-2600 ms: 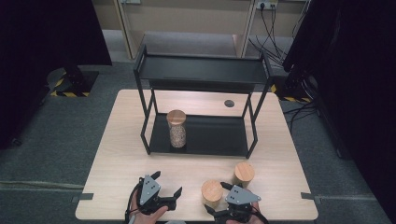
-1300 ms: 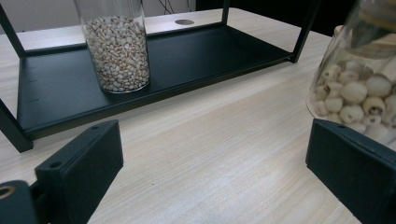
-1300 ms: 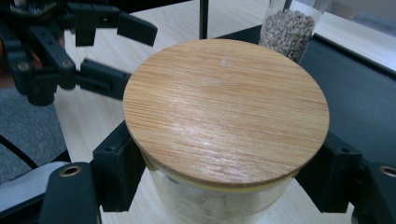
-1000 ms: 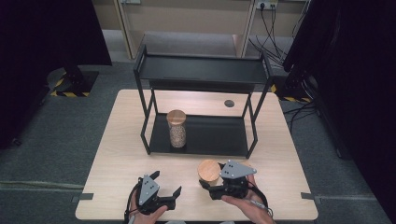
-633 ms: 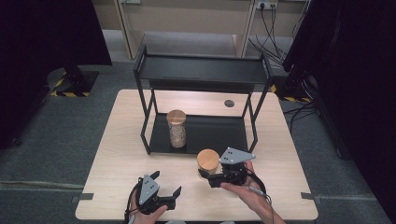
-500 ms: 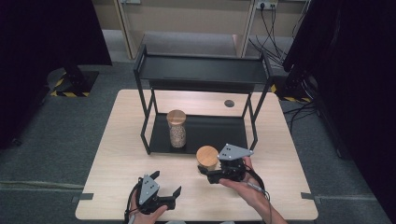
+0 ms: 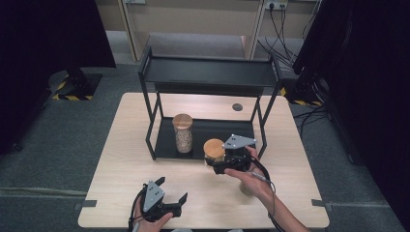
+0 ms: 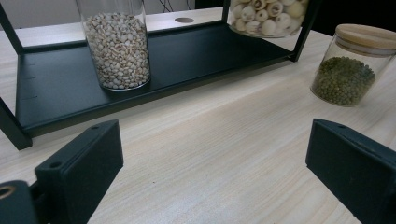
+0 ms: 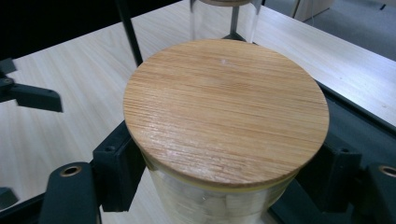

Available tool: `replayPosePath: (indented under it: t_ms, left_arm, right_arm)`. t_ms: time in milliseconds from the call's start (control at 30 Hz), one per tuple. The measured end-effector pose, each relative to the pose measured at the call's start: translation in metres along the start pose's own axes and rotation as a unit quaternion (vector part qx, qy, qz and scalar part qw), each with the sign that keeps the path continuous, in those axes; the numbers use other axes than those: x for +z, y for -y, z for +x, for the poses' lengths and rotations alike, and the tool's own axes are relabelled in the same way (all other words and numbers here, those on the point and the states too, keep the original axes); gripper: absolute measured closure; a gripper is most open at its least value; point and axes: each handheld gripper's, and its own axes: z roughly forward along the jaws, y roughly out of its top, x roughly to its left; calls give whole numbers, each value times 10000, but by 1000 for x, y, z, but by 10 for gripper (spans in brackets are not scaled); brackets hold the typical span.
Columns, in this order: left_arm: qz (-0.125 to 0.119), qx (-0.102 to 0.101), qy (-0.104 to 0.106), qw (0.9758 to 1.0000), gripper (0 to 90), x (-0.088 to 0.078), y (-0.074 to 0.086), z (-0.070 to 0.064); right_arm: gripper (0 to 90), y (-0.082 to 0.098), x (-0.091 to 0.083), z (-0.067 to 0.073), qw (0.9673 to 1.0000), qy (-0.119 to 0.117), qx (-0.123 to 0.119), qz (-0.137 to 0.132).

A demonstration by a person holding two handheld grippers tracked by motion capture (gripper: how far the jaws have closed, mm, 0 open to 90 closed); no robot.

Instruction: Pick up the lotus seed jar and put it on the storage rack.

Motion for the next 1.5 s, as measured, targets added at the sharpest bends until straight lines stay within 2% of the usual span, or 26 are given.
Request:
replayPosePath:
  t_ms: [400,867,1500]
  left_arm:
    - [-1,1,2,10000,35,0,0,0]
    - [11,-6,19,10000,35,1,0,0]
    - [23,-6,32,10000,34,2,1,0]
  right_arm:
    - [256,-12,23,-13,9996,239,46,105]
    - [256,-17,50,-27,9989,406,168,166]
    - [256,-19,84,-48,9970,512,381,444]
